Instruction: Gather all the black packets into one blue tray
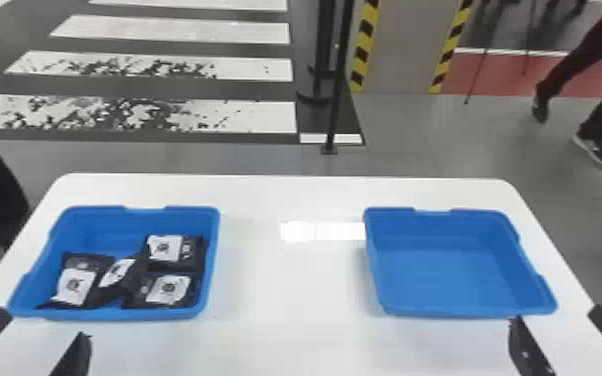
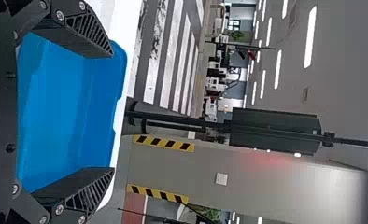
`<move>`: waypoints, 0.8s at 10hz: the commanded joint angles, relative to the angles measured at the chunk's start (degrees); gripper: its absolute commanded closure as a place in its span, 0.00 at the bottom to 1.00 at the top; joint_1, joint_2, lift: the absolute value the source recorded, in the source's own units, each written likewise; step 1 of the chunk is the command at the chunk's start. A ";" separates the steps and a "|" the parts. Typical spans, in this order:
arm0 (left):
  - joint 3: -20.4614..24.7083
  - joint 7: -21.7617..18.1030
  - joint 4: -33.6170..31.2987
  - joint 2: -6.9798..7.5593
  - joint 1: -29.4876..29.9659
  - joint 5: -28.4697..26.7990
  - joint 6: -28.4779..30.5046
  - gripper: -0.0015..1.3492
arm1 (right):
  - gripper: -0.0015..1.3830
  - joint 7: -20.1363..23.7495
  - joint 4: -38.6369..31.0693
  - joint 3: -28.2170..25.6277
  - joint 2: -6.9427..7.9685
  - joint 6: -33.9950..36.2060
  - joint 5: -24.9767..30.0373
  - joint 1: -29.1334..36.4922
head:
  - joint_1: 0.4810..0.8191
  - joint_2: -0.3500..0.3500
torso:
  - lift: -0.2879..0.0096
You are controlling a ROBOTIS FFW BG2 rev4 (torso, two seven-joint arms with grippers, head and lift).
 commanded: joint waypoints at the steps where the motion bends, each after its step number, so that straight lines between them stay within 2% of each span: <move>1: -0.11 -0.01 0.28 0.01 -0.14 -0.25 0.50 0.14 | 0.12 0.00 -0.13 0.02 0.14 0.02 -0.06 -0.11 | 0.63 0.41 | 0.60; 8: 0.12 0.16 1.26 -0.17 -0.84 -0.48 0.64 0.14 | 0.12 -0.35 -1.39 -0.10 0.14 0.02 -0.86 0.59 | 0.63 0.42 | 0.60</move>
